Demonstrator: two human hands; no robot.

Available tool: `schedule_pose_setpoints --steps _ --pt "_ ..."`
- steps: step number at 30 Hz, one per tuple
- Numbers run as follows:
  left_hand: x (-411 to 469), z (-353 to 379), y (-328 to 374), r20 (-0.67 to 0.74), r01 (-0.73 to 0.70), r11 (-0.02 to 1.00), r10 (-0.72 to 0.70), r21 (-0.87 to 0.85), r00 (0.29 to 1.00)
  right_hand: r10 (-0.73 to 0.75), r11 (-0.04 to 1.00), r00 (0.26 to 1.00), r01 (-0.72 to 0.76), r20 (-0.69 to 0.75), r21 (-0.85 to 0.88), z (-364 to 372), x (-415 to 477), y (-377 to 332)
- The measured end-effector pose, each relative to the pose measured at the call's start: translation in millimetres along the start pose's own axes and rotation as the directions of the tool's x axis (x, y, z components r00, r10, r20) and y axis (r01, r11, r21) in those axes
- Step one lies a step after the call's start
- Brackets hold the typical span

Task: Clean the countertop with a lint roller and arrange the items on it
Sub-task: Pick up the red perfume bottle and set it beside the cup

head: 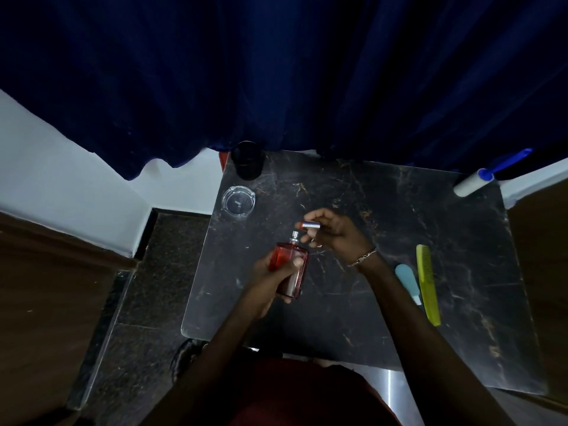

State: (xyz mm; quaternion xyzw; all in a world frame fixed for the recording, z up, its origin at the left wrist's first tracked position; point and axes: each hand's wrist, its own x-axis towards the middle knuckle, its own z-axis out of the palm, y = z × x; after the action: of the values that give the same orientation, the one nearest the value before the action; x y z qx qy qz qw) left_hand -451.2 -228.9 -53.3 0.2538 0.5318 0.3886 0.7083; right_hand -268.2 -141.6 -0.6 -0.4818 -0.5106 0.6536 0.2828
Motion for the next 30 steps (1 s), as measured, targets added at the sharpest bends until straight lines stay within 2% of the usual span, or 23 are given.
schedule_pose_setpoints --steps 6,12,14,16,19,21,22,24,27,30 --pt "-15.9 11.9 3.9 0.133 -0.003 0.991 0.021 -0.131 0.991 -0.003 0.995 0.993 0.015 0.116 -0.1 -13.4 -12.3 -21.4" --pt "-28.9 23.2 -2.9 0.253 0.142 0.976 -0.097 -0.166 0.963 -0.023 0.982 0.968 0.069 0.249 -0.174 -30.1 -27.1 -34.6" --pt "-30.1 26.5 -7.0 0.375 0.229 0.959 -0.154 -0.165 0.914 0.006 0.976 0.95 0.062 0.312 -0.207 -37.8 -33.3 -40.0" --pt "-30.0 31.2 -9.2 0.536 0.341 0.917 -0.185 -0.206 0.823 0.039 0.968 0.934 0.053 0.356 -0.245 -43.3 -39.4 -45.1" --pt "-29.8 47.7 -13.4 0.758 0.51 0.789 -0.088 -0.343 0.646 0.014 0.968 0.921 0.084 0.39 -0.234 -48.0 -50.4 -48.7" --pt "-30.3 59.6 -14.6 0.797 0.563 0.718 -0.019 -0.409 0.604 -0.03 0.974 0.93 0.11 0.367 -0.199 -50.4 -57.1 -47.3" --pt "-31.3 64.9 -14.5 0.787 0.567 0.701 -0.014 -0.433 0.617 -0.048 0.976 0.938 0.117 0.344 -0.185 -52.4 -60.8 -45.3" --pt "-33.8 72.9 -13.7 0.717 0.523 0.709 -0.035 -0.474 0.696 -0.061 0.98 0.957 0.111 0.282 -0.165 -57.9 -67.7 -40.1" --pt "-39.7 82.7 -9.2 0.537 0.41 0.76 -0.095 -0.505 0.838 -0.069 0.986 0.982 0.093 0.173 -0.136 -67.3 -78.6 -30.6" --pt "-48.1 94.1 -3.0 0.373 0.303 0.846 -0.135 -0.438 0.918 -0.063 0.995 0.996 0.068 0.069 -0.075 -76.9 -89.7 -20.4"
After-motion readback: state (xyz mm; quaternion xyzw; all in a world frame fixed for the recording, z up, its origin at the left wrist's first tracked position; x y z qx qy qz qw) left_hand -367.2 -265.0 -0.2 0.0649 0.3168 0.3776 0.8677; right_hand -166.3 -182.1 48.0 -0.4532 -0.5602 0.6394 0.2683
